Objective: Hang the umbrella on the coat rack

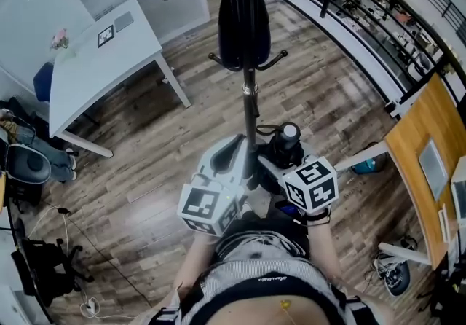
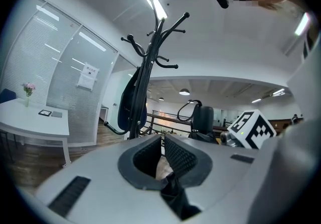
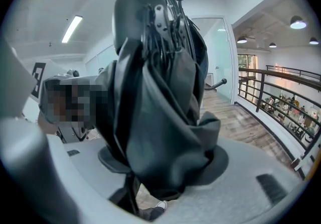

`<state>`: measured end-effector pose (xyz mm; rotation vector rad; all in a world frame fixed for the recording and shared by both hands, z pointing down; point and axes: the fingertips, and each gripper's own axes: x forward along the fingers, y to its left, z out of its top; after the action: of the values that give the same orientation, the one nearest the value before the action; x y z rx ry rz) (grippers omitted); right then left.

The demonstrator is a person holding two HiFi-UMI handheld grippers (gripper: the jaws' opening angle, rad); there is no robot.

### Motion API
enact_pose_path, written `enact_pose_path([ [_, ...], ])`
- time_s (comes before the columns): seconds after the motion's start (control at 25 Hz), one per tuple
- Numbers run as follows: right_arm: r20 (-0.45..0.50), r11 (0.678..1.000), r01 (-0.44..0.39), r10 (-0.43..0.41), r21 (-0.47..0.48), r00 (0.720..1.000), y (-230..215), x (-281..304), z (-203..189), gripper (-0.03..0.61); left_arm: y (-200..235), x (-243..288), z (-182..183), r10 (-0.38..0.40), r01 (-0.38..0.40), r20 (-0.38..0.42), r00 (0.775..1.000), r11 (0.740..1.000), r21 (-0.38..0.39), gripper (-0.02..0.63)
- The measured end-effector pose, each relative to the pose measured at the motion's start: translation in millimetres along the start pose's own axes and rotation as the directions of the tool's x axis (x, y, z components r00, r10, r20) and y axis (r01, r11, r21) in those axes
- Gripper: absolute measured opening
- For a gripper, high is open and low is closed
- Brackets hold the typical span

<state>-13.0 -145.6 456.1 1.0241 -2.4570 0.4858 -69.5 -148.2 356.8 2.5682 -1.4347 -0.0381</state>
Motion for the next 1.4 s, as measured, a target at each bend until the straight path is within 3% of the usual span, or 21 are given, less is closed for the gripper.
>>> enact_pose_path([
  [0.76,-0.043,0.998,-0.056,0.054,-0.037,0.998,-30,19,7,0.262,9,36,2,0.056,-0.056,0.003,0.998,0.998,-0.008,0.020],
  [1.4,-0.103,0.998,-0.048,0.045,-0.028,0.994,-41,33,-14,0.264,11,41,-14,0.042,-0.042,-0.036,0.998,0.999,-0.016,0.020],
])
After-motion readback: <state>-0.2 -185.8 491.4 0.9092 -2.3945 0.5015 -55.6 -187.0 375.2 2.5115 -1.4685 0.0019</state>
